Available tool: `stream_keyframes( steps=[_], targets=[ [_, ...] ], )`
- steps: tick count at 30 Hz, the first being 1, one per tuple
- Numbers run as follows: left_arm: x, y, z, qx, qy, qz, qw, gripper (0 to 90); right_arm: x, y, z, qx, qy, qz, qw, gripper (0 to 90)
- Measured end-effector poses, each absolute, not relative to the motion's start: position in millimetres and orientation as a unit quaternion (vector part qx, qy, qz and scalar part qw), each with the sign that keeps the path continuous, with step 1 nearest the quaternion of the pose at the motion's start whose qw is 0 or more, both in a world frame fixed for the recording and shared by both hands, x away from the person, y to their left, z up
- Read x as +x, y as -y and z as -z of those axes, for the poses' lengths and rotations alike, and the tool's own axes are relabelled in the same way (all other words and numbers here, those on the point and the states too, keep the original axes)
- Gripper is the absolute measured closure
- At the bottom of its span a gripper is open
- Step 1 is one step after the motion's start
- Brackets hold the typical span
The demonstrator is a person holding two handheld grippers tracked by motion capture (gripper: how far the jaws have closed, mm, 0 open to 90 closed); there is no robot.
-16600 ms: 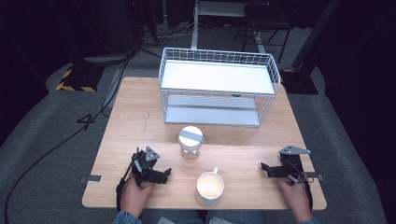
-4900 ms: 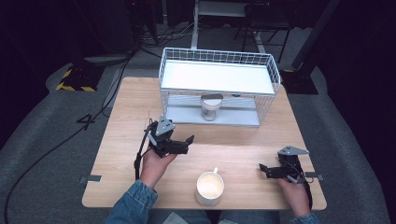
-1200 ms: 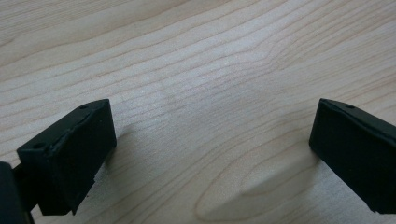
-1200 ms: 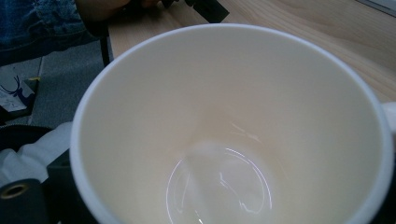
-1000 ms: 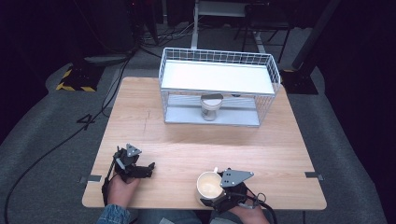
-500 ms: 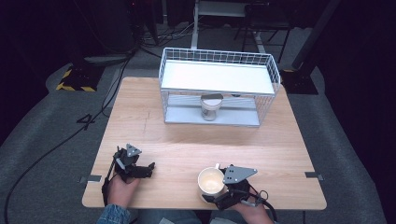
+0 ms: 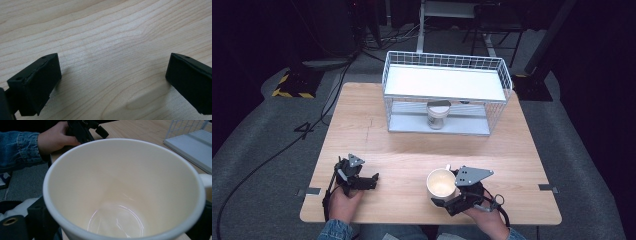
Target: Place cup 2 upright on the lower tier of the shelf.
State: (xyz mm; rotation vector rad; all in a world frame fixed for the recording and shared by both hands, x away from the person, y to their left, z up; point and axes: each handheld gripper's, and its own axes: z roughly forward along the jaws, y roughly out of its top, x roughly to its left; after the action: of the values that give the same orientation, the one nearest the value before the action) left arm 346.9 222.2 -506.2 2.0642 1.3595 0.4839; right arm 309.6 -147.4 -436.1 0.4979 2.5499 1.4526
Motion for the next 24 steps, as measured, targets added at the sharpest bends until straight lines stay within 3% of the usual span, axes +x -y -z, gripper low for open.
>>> stream_keyframes(
  steps=[24],
  targets=[
    [349.8,-220.4,505.9,0.78,-0.515,-0.184,0.304,0.5,348.9,158.8,376.4,0.19,-0.839,-0.499,0.104,8.3]
  ],
)
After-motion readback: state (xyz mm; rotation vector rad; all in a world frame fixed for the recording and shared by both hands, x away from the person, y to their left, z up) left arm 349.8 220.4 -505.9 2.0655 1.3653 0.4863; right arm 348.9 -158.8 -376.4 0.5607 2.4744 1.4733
